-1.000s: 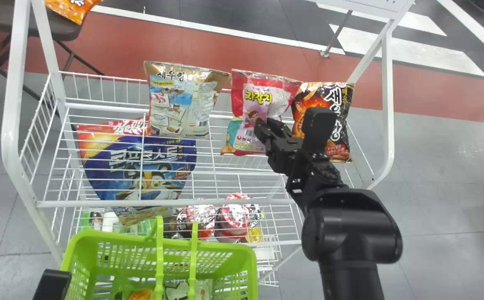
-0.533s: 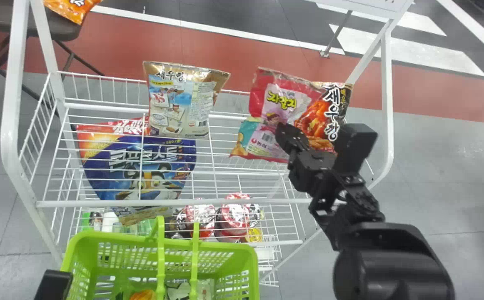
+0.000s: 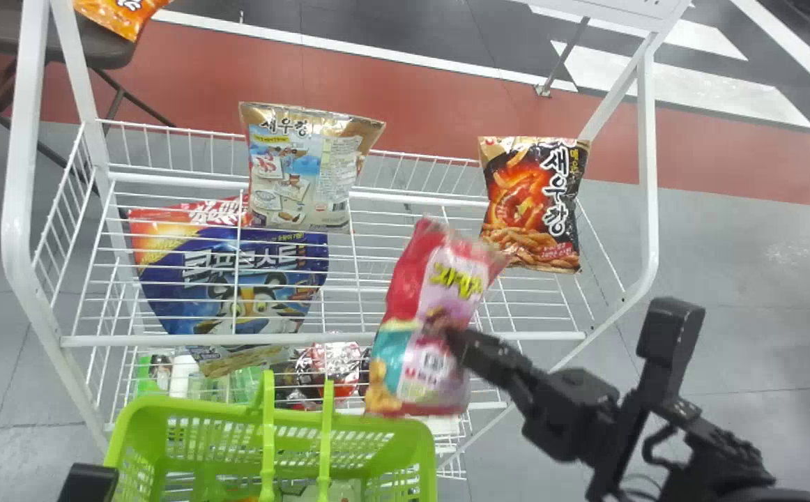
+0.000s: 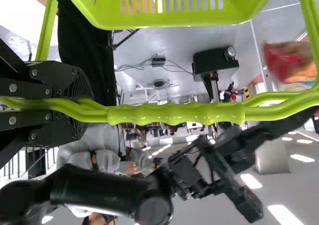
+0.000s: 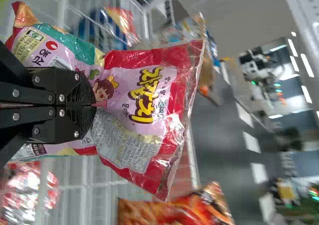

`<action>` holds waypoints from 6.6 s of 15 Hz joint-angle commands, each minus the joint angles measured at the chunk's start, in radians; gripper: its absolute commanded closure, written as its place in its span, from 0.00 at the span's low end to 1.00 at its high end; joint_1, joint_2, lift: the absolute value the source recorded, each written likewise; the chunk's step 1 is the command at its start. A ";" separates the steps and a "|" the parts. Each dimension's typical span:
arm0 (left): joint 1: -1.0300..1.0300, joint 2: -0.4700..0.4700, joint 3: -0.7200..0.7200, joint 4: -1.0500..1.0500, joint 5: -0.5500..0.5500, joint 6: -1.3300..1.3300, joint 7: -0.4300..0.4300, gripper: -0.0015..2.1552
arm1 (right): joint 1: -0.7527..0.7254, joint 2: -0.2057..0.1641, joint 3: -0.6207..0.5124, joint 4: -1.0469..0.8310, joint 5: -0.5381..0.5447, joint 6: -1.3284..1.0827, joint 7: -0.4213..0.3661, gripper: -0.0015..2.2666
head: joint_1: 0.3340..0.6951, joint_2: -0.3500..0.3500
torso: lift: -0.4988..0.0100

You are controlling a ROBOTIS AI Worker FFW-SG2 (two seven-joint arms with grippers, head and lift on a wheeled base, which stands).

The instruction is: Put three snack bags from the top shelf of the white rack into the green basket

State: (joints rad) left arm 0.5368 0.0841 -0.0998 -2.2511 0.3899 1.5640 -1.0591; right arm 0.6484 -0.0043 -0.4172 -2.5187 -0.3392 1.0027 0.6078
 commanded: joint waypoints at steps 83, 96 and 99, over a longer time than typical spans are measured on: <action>-0.026 -0.007 -0.061 0.007 -0.008 0.007 0.073 0.98 | 0.053 -0.034 0.262 0.100 0.158 0.500 0.130 0.99 | 1.00 0.00 | 0.98; -0.023 -0.010 -0.066 0.007 -0.005 0.007 0.070 0.98 | 0.068 -0.028 0.075 0.097 0.128 0.319 0.184 0.02 | 1.00 0.00 | 0.98; -0.018 -0.010 -0.067 0.005 -0.005 0.007 0.070 0.98 | 0.071 -0.013 0.006 0.034 0.085 0.325 0.202 0.03 | 1.00 0.00 | 0.98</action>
State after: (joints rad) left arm 0.5148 0.0736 -0.1667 -2.2442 0.3849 1.5640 -0.9891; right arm 0.7188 -0.0261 -0.3768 -2.4563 -0.2323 1.3305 0.8056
